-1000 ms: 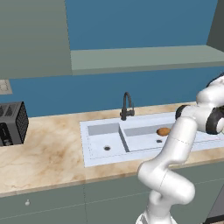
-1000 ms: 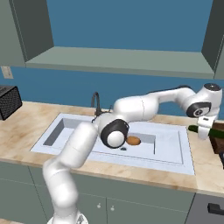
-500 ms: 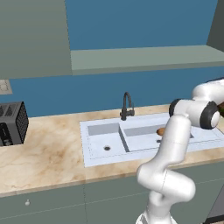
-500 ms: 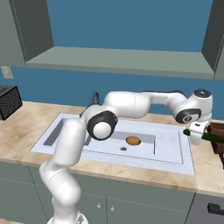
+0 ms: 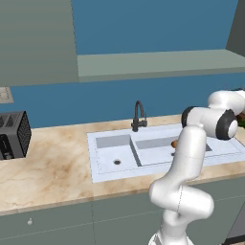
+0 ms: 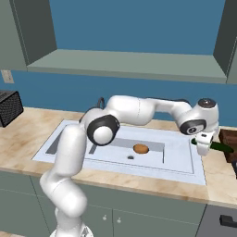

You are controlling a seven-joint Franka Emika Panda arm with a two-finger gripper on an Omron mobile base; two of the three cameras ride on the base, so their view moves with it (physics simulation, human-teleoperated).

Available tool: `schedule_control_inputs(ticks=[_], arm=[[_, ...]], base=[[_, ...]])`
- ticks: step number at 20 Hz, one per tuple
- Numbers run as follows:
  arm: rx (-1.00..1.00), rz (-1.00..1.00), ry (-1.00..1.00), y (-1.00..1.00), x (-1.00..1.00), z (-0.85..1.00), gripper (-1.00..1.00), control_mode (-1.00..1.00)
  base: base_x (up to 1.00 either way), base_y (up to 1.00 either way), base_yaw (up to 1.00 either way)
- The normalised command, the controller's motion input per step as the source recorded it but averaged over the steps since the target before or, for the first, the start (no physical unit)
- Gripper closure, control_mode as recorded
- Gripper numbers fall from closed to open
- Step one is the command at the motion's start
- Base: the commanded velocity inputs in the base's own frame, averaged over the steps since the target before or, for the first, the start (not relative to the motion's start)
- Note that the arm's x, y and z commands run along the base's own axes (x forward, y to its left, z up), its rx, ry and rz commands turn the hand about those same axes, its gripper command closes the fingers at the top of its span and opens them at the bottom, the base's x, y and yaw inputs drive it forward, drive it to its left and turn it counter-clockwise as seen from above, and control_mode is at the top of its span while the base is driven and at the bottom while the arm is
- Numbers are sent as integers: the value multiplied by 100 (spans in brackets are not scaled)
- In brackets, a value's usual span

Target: Pick up all produce items and place them in the sink. Turn on the sink faucet to wash them. Then turn the sink off and put them in the tray.

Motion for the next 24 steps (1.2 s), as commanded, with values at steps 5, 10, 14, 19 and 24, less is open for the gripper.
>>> schedule_control_inputs(ticks=[5, 10, 14, 19, 24], arm=[[0, 0, 0, -2, 0, 0, 100, -100], [0, 0, 0, -19, 0, 0, 100, -100], [0, 0, 0, -23, 0, 0, 100, -100], [0, 0, 0, -15, 0, 0, 100, -100], [0, 0, 0, -21, 0, 0, 100, 100]], base=[[0, 0, 0], [0, 0, 0], [0, 0, 0], [0, 0, 0], [0, -10, 0]])
